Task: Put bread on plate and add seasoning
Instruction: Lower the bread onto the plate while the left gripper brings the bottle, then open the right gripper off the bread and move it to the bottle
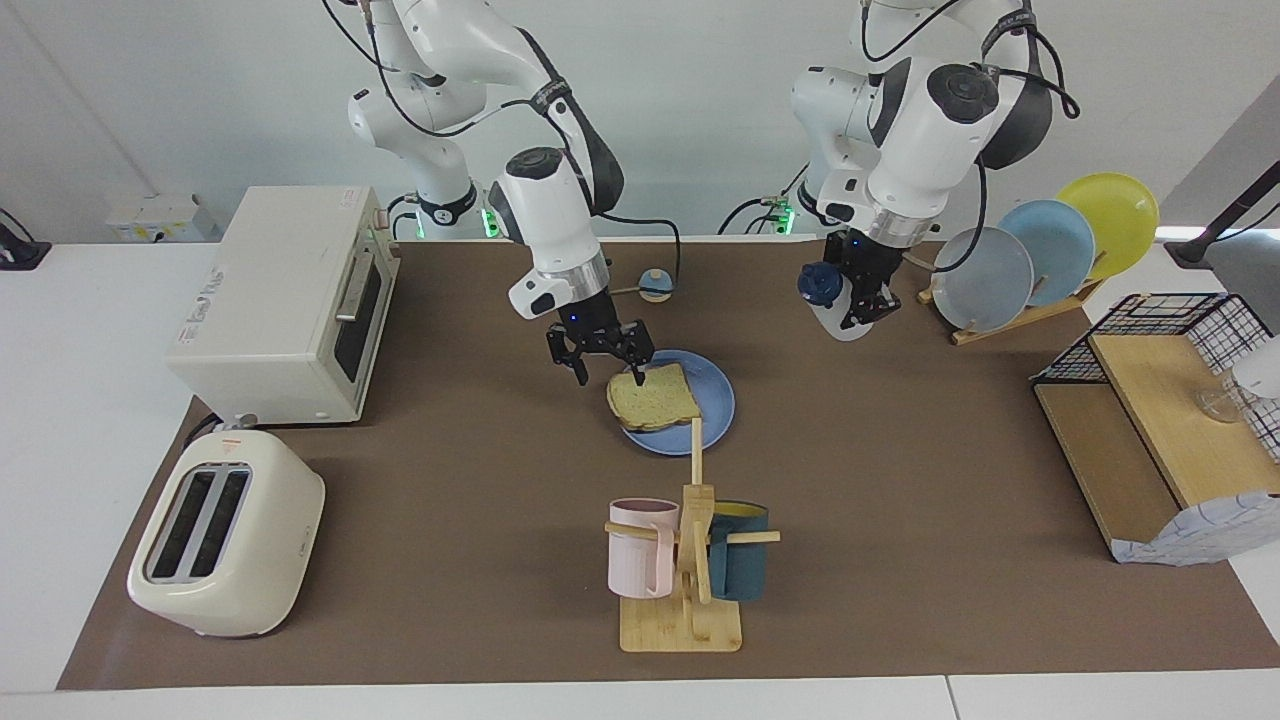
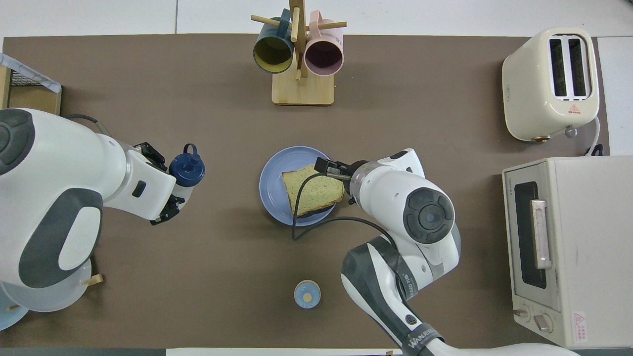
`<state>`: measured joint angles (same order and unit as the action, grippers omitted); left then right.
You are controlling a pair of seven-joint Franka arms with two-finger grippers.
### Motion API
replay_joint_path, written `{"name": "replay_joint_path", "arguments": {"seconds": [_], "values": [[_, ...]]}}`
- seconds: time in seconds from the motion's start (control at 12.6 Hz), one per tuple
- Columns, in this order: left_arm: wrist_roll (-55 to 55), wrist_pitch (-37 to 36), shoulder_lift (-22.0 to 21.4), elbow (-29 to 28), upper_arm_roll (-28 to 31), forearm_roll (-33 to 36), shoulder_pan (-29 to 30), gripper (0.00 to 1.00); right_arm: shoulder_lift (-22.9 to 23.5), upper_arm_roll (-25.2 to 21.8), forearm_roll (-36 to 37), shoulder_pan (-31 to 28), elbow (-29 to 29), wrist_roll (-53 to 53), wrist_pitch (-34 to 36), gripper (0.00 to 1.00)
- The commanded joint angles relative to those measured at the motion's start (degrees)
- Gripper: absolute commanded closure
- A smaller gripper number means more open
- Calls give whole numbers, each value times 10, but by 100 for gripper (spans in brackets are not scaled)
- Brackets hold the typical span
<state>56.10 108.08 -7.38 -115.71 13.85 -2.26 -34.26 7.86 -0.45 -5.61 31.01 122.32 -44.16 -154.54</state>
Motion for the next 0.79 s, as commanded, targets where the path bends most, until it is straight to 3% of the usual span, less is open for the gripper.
{"name": "replay_joint_path", "arguments": {"seconds": [0.0, 0.16, 0.32, 0.71], "values": [[20, 13, -25, -29, 7, -7, -15, 100, -12, 5, -12, -10, -14, 4, 7, 0], [54, 7, -26, -29, 7, -7, -15, 100, -23, 8, -12, 3, -16, 6, 10, 0], [54, 5, -29, -32, 6, -7, -17, 100, -23, 8, -14, 5, -53, 2, 35, 0], [51, 7, -32, -36, 5, -7, -25, 100, -20, 9, -132, 9, -253, 0, 308, 0]]}}
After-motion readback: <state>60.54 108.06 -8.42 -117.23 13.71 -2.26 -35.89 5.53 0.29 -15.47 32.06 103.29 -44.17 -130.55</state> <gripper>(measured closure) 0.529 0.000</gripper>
